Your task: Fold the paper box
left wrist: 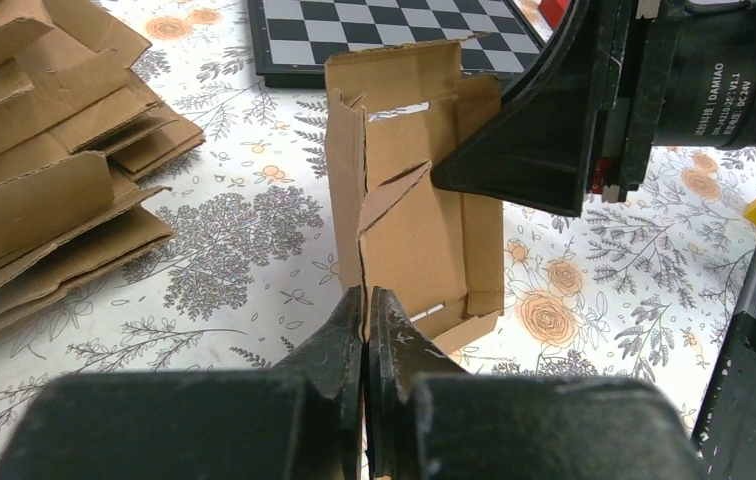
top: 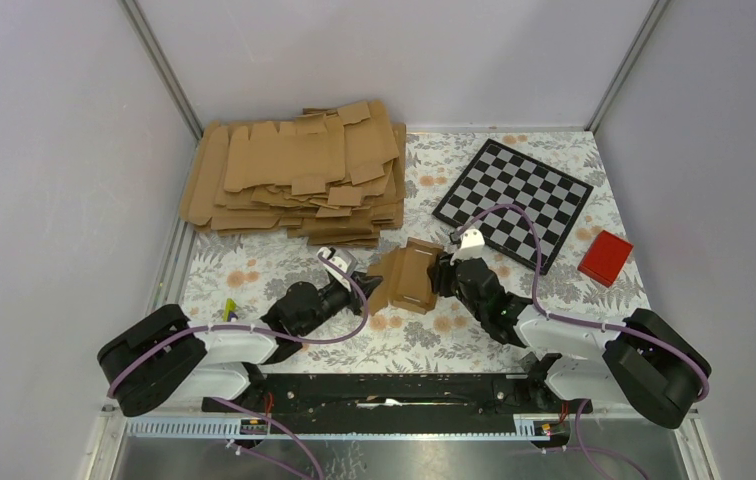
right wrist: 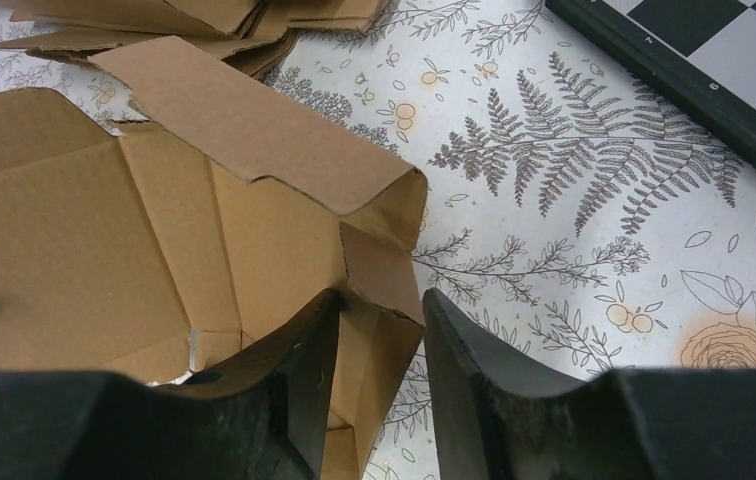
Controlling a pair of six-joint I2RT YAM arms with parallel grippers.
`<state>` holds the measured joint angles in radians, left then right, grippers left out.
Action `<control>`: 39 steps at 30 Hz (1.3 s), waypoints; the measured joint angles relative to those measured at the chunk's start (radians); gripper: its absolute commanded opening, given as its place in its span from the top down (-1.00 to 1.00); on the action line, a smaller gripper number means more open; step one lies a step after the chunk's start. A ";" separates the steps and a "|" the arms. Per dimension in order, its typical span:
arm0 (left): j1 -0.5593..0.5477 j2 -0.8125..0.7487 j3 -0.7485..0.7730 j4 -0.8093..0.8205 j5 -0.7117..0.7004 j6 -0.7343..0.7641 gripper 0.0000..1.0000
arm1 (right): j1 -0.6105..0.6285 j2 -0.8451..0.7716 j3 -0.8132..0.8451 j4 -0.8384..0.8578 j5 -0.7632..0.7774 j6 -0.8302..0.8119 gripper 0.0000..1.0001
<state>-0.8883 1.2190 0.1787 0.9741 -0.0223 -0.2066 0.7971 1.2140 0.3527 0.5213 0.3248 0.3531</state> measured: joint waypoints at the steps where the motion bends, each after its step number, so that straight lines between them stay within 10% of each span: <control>1: 0.000 0.014 0.001 0.013 0.006 0.000 1.00 | 0.000 0.000 0.000 0.001 0.003 -0.002 0.19; 10: 0.000 0.028 0.003 0.040 0.021 0.000 1.00 | 0.000 -0.001 0.010 -0.028 0.032 -0.006 0.21; 18: 0.000 0.027 0.003 0.047 0.022 0.001 1.00 | -0.001 -0.024 0.037 -0.106 0.025 -0.004 -0.18; 30: 0.000 0.020 0.003 0.045 0.026 0.004 1.00 | -0.002 -0.157 0.063 -0.270 0.082 0.098 0.19; 39: 0.000 0.020 0.003 0.042 0.037 0.004 1.00 | -0.003 -0.162 0.063 -0.291 0.079 0.130 1.00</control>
<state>-0.8883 1.2388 0.1814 1.0164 0.0143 -0.2024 0.7940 1.0523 0.4160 0.2298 0.4034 0.4828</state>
